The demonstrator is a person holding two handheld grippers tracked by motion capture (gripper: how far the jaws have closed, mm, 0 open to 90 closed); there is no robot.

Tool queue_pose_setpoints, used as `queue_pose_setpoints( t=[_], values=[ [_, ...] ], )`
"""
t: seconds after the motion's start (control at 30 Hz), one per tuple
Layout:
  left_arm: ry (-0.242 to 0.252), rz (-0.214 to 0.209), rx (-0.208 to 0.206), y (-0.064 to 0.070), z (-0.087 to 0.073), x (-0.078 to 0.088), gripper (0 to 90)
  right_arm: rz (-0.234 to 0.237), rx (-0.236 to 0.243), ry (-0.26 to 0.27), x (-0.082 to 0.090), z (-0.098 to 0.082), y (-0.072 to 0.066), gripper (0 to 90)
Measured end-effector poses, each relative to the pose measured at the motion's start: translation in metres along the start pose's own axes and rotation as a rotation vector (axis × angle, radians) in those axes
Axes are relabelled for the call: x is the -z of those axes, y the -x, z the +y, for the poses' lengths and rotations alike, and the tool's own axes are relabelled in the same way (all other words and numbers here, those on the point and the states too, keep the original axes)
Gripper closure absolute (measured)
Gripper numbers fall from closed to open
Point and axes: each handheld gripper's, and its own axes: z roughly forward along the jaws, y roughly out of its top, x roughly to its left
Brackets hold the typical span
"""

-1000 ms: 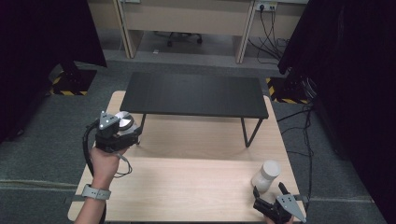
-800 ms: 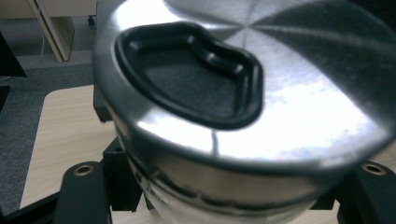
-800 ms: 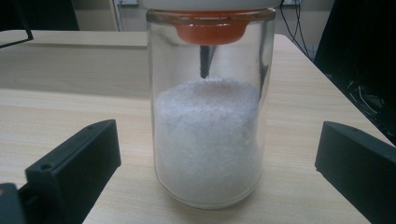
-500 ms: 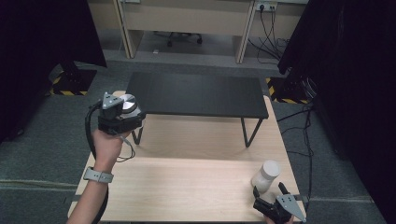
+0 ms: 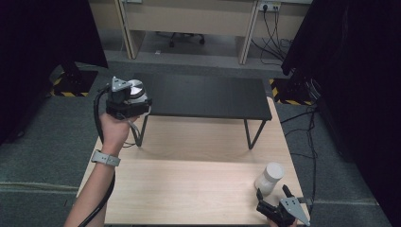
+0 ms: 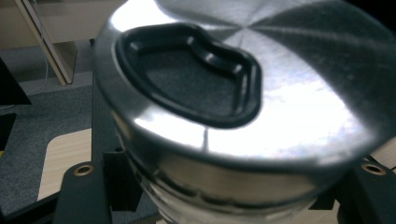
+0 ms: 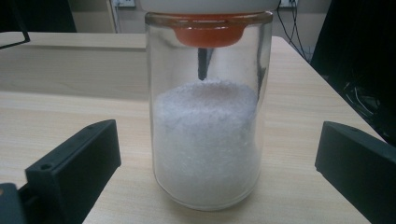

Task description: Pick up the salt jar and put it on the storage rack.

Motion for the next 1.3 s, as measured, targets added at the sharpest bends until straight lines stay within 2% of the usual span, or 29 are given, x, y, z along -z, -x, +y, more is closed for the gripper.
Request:
queue_pose_setpoints(
  t=[0.73,0.87,1.03,1.3],
  values=[
    [-0.005,-0.009,-0.004,-0.011,0.016,-0.049,30.8,-0.021,0.01,0.006,0.0,-0.001,-0.004,0.3],
    [-0.014,-0.005,-0.024,-0.01,0.019,-0.058,30.8,-0.022,0.009,0.008,0.0,-0.002,-0.005,0.2],
    [-0.028,-0.003,-0.027,-0.01,0.021,-0.07,30.8,-0.021,0.011,0.007,0.0,-0.002,-0.005,0.3],
    [-0.046,0.003,-0.023,-0.014,0.025,-0.077,30.8,-0.022,0.011,0.009,0.0,-0.002,-0.005,0.3]
  ],
)
